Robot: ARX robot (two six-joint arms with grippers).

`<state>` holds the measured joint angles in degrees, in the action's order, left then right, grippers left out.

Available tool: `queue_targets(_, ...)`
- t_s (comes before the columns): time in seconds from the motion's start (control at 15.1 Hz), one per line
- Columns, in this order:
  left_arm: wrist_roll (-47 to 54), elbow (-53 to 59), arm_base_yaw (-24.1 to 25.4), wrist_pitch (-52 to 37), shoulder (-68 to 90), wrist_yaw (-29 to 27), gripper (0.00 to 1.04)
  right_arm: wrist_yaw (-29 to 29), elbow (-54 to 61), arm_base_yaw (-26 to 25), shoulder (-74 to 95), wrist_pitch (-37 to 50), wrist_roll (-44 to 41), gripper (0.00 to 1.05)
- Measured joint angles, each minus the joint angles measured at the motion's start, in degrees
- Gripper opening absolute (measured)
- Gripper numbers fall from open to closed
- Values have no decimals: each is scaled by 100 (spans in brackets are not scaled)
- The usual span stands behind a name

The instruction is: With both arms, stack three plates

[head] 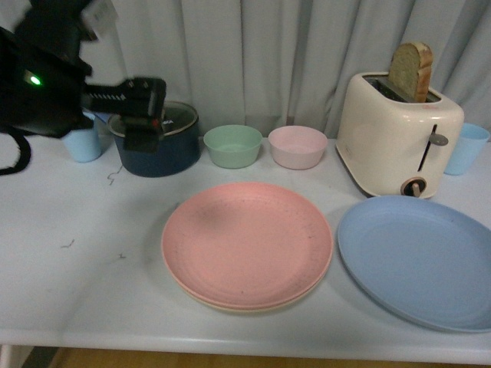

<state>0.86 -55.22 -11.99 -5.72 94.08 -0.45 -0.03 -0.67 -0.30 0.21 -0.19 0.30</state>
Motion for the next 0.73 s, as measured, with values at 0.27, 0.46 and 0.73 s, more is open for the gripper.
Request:
queue_targets(0.27,-291,2361,264,-2000,-2728,-573,98,0,0,0,0,-2,0,98)
queue_targets(0.46,-188,3554,431,-3650,-3051,-695,63,2,0,2,0,-4,0,98)
queue_targets(0.73,-188,4395,723,-3637,-4024,-420,12,2,0,2,0,0,0,98)
